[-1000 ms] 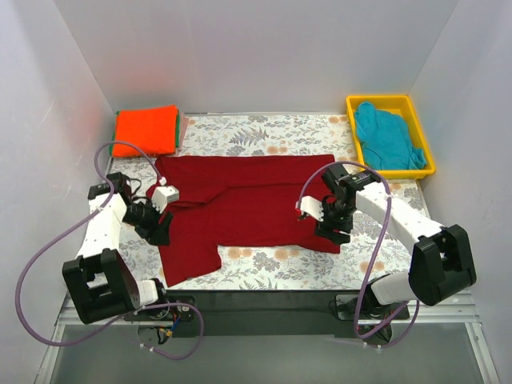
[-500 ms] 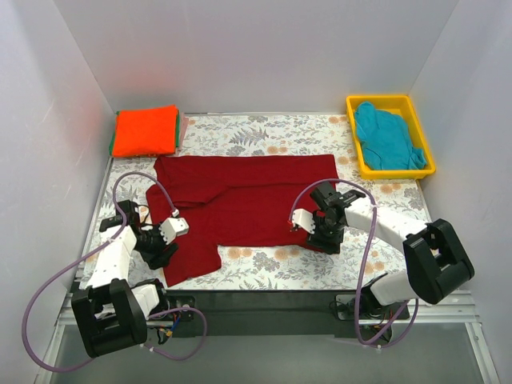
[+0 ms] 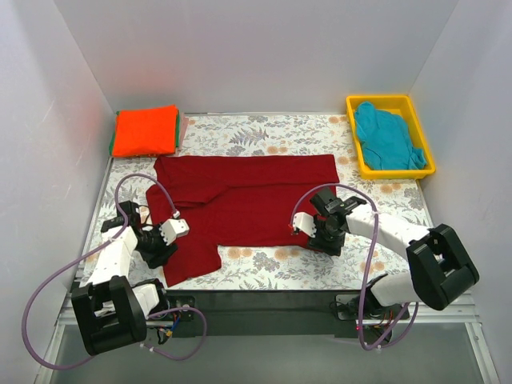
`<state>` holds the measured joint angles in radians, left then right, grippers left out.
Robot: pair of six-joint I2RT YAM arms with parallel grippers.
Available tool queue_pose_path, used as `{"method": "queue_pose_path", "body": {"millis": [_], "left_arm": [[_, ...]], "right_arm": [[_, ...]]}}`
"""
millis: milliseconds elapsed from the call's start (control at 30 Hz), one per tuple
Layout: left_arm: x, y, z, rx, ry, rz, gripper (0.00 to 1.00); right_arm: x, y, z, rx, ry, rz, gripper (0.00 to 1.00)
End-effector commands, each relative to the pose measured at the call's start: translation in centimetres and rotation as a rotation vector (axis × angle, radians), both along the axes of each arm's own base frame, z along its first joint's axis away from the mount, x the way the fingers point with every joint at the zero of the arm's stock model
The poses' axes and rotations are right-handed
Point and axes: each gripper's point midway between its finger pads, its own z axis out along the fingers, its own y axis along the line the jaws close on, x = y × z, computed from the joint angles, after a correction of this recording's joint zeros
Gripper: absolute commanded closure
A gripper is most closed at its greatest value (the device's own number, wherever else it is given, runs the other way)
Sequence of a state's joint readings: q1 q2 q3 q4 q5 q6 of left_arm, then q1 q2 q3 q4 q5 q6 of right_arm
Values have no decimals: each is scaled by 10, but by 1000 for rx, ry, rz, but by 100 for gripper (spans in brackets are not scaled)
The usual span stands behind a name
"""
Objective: Fold and stack the t-shirts
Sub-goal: Fold the tshirt
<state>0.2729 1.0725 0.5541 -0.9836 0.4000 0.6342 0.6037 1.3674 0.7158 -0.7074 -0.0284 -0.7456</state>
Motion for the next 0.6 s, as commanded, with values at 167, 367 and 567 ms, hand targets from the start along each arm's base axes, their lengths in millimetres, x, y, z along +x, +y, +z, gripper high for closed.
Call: {"method": "queue_pose_path", "body": {"millis": [167,367,567], "left_arm": [[-12,6,-17,56,-16,-45,56],[-13,7,-18,64,-5,-63,63],[-13,6,-16,55,11,-65,70]], "right_arm": [[-4,-5,16,10,-46,-26,44],[-8,-8,-4,-16,-13,-15,50],[-11,-21,-21,-74,-10,-7,61]]}}
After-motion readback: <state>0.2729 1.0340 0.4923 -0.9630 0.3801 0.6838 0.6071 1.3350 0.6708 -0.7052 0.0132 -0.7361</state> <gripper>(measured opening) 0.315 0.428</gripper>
